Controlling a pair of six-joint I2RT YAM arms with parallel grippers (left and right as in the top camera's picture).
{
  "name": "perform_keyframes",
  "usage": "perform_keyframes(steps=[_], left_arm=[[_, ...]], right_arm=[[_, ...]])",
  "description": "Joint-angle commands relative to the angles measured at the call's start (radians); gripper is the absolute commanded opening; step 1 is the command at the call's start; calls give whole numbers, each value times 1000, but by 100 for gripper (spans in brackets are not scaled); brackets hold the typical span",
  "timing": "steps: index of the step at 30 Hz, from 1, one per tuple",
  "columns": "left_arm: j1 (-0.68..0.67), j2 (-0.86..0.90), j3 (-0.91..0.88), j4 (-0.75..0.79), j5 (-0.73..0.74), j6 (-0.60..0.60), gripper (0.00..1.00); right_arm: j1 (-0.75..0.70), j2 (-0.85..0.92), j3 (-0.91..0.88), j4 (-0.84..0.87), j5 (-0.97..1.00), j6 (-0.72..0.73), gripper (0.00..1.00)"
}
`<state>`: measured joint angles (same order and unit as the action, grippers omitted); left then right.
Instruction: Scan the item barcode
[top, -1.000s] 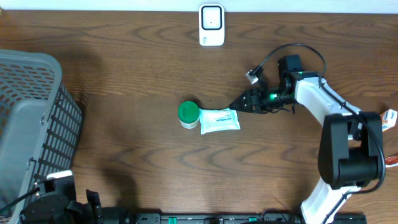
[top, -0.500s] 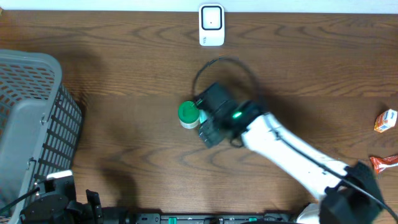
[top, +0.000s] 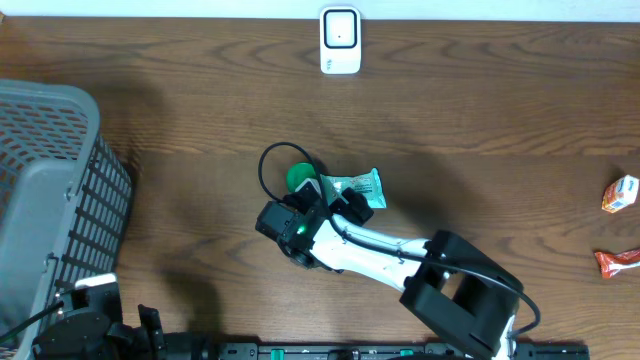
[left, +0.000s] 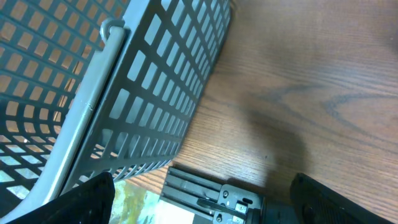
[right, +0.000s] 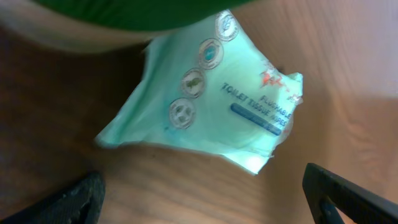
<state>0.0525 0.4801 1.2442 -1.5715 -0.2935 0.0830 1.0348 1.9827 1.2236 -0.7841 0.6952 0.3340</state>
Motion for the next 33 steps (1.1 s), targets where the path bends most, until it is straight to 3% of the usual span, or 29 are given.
perform_keyframes(steps=[1, 5, 6, 7, 8, 9, 12, 14, 22, 28, 29, 31, 32, 33], left_arm=[[5, -6, 2, -3, -6, 6, 90], [5, -6, 2, -3, -6, 6, 90], [5, -6, 2, -3, -6, 6, 90], [5, -6, 2, -3, -6, 6, 90], [5, -6, 2, -3, -6, 6, 90], [5, -6, 2, -3, -6, 6, 90], [5, -6, 2, -3, -6, 6, 90], [5, -6, 2, -3, -6, 6, 90], [5, -6, 2, -3, -6, 6, 90], [5, -6, 2, -3, -6, 6, 90], [5, -6, 2, -3, -6, 6, 90], [5, -6, 2, -3, -6, 6, 90], [5, -6, 2, -3, -6, 6, 90], [5, -6, 2, -3, -6, 6, 90]], right_arm=[[-9, 88, -10, 26, 56, 19, 99], [-45, 135, -10, 93, 55, -45, 99], [-61, 148, -10, 113, 55, -62, 94], [-83, 162, -10, 128, 52, -69, 68], [-92, 163, -10, 129, 51, -69, 52], [-106, 163, -10, 128, 38, -69, 27], [-153, 161, -6, 131, -20, -69, 1], [-183, 161, -6, 138, -21, -69, 1], [-234, 39, 4, 102, -45, -75, 1], [-212, -211, 6, 97, -276, -148, 3], [-212, -250, 6, 96, -309, -148, 25], [-220, -328, 6, 92, -365, -141, 86], [-232, -363, 6, 86, -382, -114, 99], [-250, -394, 6, 76, -404, -90, 99]])
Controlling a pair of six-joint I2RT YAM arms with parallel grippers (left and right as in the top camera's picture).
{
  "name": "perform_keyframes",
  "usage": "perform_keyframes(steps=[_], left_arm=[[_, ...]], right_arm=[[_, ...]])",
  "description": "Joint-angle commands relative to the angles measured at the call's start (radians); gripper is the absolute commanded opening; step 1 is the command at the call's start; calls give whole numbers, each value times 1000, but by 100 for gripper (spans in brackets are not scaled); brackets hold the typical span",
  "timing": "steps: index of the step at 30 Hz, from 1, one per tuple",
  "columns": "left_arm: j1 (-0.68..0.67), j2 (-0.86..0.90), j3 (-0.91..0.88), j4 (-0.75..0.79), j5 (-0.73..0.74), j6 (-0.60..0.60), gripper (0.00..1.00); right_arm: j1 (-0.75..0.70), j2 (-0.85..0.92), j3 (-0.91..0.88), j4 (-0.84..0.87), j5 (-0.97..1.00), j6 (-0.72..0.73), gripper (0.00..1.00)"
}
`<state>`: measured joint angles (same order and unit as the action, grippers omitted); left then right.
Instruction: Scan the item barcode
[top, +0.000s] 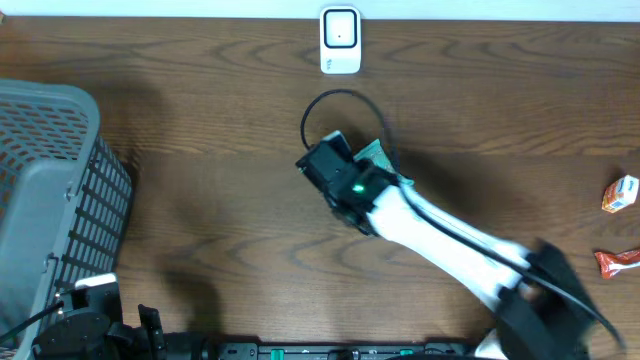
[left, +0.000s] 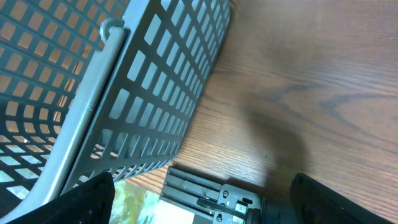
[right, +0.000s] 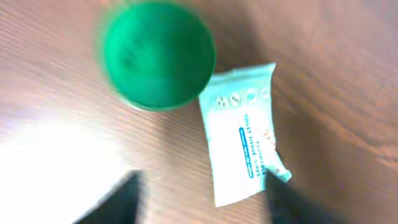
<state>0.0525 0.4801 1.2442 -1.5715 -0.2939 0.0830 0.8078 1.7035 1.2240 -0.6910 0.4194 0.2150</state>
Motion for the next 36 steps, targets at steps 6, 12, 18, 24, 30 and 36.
perform_keyframes(steps=[6, 12, 18, 24, 30, 36], left_arm=[[5, -6, 2, -3, -6, 6, 90], [5, -6, 2, -3, -6, 6, 90], [5, -6, 2, -3, -6, 6, 90], [5, -6, 2, -3, -6, 6, 90], [5, -6, 2, -3, -6, 6, 90], [5, -6, 2, -3, -6, 6, 90]], right_arm=[[-307, -171, 3, -90, -587, -19, 99], [-673, -34, 2, -137, -1039, -192, 99], [-797, 164, 2, -112, -1237, -277, 99], [-799, 303, 2, -105, -1239, -333, 99], [-759, 382, 2, -112, -1162, -335, 99], [-692, 488, 2, -18, -1102, -298, 51]])
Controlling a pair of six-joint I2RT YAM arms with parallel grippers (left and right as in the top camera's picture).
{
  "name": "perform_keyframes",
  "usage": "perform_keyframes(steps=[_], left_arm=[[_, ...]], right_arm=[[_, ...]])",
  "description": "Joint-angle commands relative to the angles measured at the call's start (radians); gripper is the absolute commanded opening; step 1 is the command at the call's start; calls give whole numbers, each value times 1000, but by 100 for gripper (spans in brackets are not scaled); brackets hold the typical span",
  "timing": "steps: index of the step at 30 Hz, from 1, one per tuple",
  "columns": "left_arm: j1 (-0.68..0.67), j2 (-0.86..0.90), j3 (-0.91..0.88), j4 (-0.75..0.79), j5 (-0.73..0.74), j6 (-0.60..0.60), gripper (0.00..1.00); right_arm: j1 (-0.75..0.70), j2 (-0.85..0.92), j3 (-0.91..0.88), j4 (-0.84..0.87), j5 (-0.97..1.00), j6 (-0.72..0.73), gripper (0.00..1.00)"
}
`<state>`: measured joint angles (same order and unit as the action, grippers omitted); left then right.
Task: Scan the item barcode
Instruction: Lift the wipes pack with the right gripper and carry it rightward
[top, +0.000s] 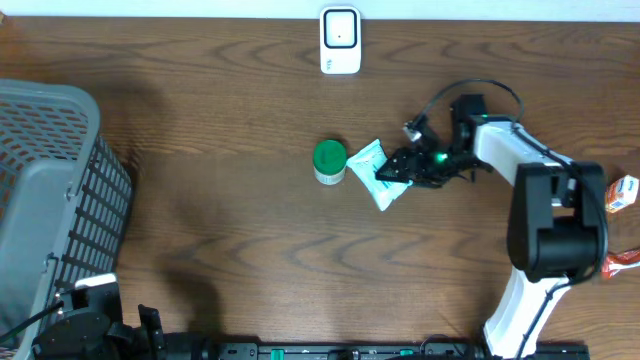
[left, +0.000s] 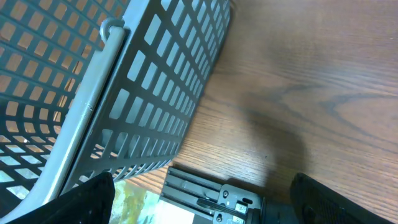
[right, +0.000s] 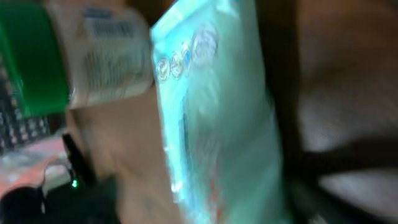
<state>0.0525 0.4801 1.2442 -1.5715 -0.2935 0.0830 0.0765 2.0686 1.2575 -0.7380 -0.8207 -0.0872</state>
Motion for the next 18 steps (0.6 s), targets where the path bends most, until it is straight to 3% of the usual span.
perform_keyframes(steps=[1, 2, 4, 8, 13, 16, 18], left_arm=[[5, -6, 2, -3, -6, 6, 90], [5, -6, 2, -3, -6, 6, 90], [5, -6, 2, -3, -6, 6, 90], [5, -6, 2, -3, -6, 6, 90], [5, -6, 2, -3, -6, 6, 90], [5, -6, 2, -3, -6, 6, 90], [5, -6, 2, -3, -6, 6, 90]], right_arm=[[44, 137, -32, 47, 138, 5, 33], [47, 145, -32, 63, 134, 5, 16], [47, 143, -29, 72, 134, 7, 1], [39, 73, 7, 6, 127, 30, 1], [18, -149, 68, -145, 192, 0, 2], [18, -318, 74, -184, 429, 46, 2], [36, -436, 74, -215, 758, 146, 1]])
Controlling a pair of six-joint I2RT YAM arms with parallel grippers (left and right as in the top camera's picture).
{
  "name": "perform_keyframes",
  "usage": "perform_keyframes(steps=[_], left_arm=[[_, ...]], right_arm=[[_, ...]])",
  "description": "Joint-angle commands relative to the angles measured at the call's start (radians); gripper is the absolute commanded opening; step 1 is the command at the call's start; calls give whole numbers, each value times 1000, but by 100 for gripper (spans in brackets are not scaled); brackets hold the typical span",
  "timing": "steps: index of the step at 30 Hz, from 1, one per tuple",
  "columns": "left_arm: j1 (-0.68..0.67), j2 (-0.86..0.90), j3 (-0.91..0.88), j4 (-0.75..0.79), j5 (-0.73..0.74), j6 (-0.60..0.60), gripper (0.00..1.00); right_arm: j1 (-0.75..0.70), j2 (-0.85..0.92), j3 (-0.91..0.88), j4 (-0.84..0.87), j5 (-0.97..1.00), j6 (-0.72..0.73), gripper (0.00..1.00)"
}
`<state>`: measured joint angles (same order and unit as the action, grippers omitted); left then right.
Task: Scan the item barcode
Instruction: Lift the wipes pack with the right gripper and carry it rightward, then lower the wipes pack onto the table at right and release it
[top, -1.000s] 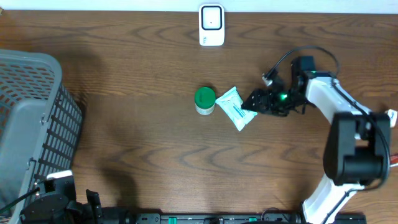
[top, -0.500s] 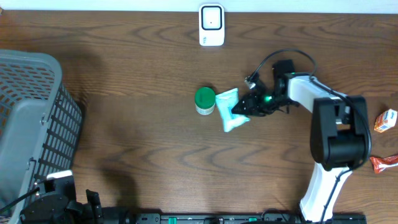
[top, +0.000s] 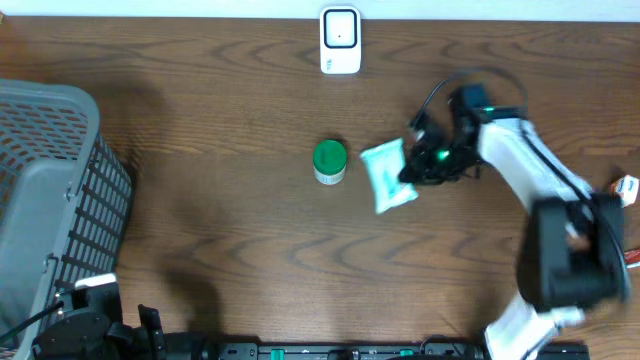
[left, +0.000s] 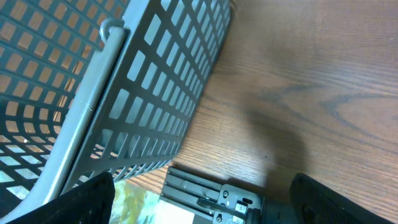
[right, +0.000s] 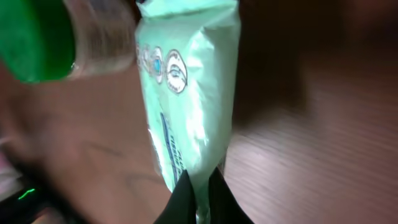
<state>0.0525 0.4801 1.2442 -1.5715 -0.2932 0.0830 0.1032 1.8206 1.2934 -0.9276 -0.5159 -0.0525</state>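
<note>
A mint-green pack of toilet tissue wipes (top: 386, 172) (right: 186, 93) hangs above the middle of the table. My right gripper (top: 410, 172) (right: 200, 190) is shut on its right edge, the two black fingers pinching the seam. A bottle with a green cap (top: 329, 160) (right: 50, 34) lies just left of the pack. The white barcode scanner (top: 340, 40) stands at the table's far edge. My left gripper (left: 199, 202) rests low at the near left by the basket, its fingers spread wide with nothing between them.
A grey mesh basket (top: 50, 200) (left: 124, 87) fills the left side of the table. Two small snack packs (top: 620, 195) (top: 632, 255) lie at the right edge. The brown wooden table (top: 200, 130) runs between the basket and the bottle.
My right gripper has shut on the wipes pack's right edge and the pack now stands lifted on edge. The right arm's elbow has swung. The left arm has not moved.
At first my right arm reached across from the near right, its gripper over the bottle and wipes pack. Then it hovered higher above both. Later it came in from the right, level with the pack on the table. Now it holds the pack's edge.
</note>
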Motion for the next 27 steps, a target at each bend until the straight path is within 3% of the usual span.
perform_keyframes(steps=[1, 5, 9, 13, 17, 19, 21, 27], left_arm=[[5, -6, 2, -3, -6, 6, 90], [5, -6, 2, -3, -6, 6, 90], [5, -6, 2, -3, -6, 6, 90], [5, -6, 2, -3, -6, 6, 90], [5, -6, 2, -3, -6, 6, 90], [5, -6, 2, -3, -6, 6, 90], [5, -6, 2, -3, -6, 6, 90], [5, -6, 2, -3, -6, 6, 90]], right_arm=[[21, -216, 38, -35, 551, 146, 1], [97, -283, 38, -88, 946, 274, 1], [197, -244, 37, -125, 1256, 407, 2], [271, -147, 36, -150, 1339, 466, 1], [315, -72, 36, -197, 1247, 618, 4], [304, -56, 36, -166, 1136, 615, 49], [278, -55, 36, -133, 1056, 576, 70], [256, -53, 34, -175, 1175, 550, 93]])
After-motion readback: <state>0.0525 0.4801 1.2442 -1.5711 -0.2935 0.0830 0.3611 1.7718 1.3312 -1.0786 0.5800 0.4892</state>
